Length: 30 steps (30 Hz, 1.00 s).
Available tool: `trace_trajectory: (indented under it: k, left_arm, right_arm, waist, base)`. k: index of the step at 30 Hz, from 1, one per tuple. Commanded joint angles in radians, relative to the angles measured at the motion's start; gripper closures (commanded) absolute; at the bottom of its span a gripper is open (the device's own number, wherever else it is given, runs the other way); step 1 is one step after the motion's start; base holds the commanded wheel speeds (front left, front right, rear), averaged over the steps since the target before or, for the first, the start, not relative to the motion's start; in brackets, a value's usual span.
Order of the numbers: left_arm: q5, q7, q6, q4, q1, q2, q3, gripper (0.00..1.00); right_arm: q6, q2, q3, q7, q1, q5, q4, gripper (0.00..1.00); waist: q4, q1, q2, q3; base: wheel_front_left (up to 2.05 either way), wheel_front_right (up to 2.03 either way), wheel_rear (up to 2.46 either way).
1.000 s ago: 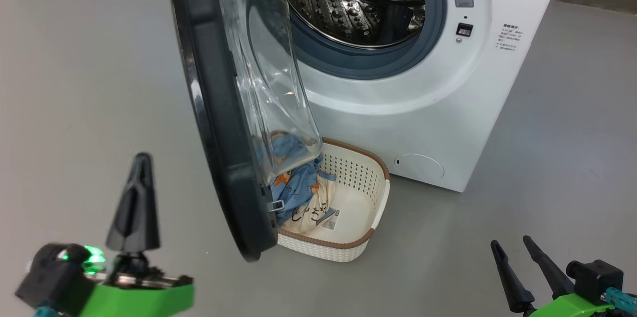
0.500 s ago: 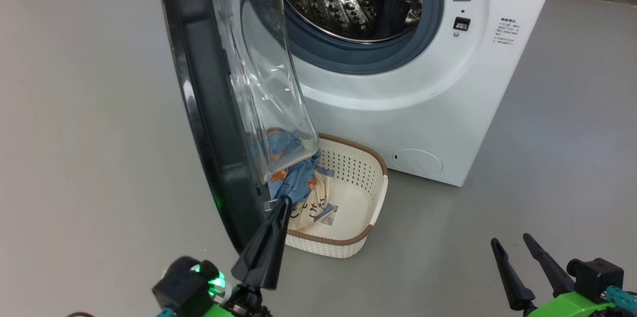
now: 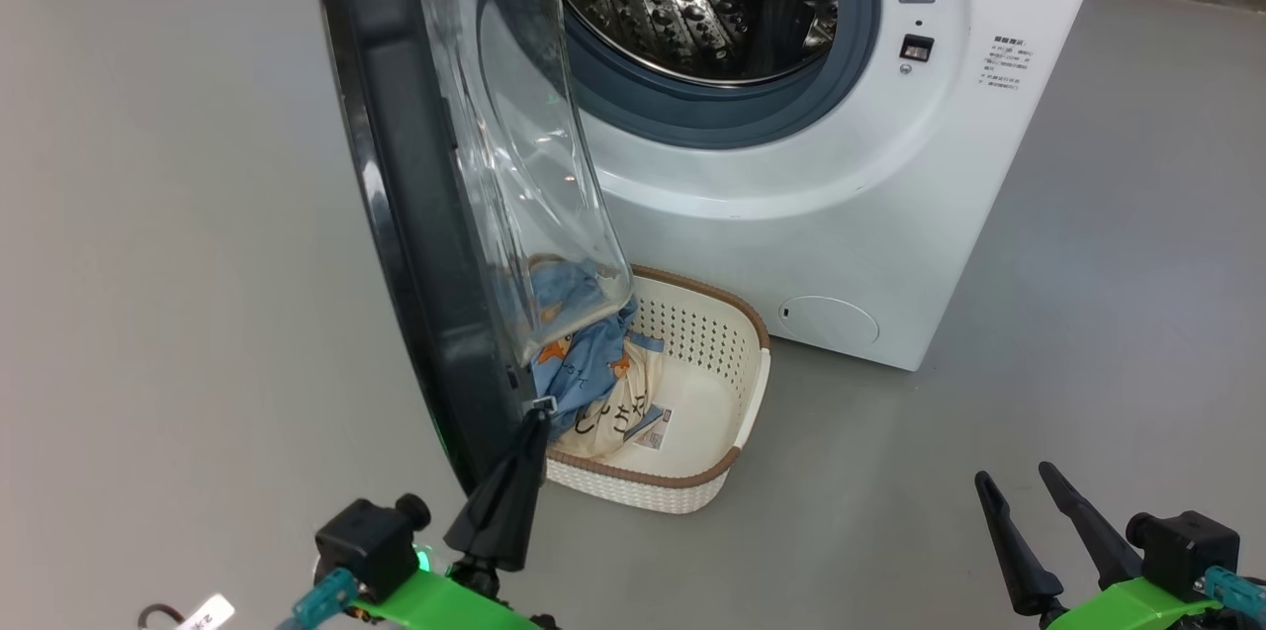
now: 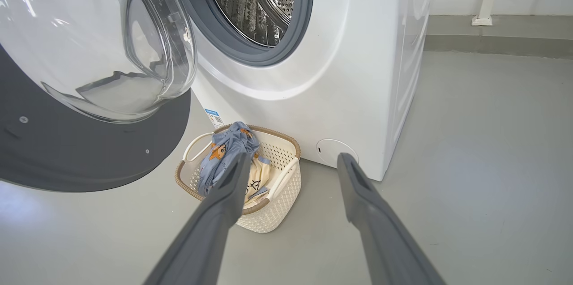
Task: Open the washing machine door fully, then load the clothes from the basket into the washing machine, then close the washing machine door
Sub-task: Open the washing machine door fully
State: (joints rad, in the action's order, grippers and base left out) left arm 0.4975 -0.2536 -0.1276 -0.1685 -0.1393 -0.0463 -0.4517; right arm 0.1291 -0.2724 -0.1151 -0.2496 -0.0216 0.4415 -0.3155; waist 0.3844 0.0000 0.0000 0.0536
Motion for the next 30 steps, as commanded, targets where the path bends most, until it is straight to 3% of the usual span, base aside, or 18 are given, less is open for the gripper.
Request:
trace_trajectory:
  k: [1,15,30]
  left_arm:
    - [0.011,-0.008,-0.003,0.010,-0.049,-0.004,0.040,1.00]
    - [0.014,-0.008,-0.003,-0.060,-0.078,-0.004,0.091,1.00]
    - [-0.046,-0.008,-0.003,-0.078,-0.049,-0.016,0.269,1.00]
  right_arm:
    - [0.002,-0.016,-0.019,-0.012,-0.021,-0.001,0.025,0.00]
    - [0.002,-0.015,-0.018,-0.012,-0.018,-0.005,0.030,0.00]
    - [0.002,-0.017,-0.019,-0.012,-0.019,-0.009,0.044,0.00]
  waist:
    - [0.000,0.0000,0.0000,0.000]
    - [0.008,0.0000,0.0000,-0.003]
    - [0.021,0.0000,0.0000,0.010]
  base:
    - [0.00,0.00,0.00]
    - [0.00,0.00,0.00]
    - [0.00,0.00,0.00]
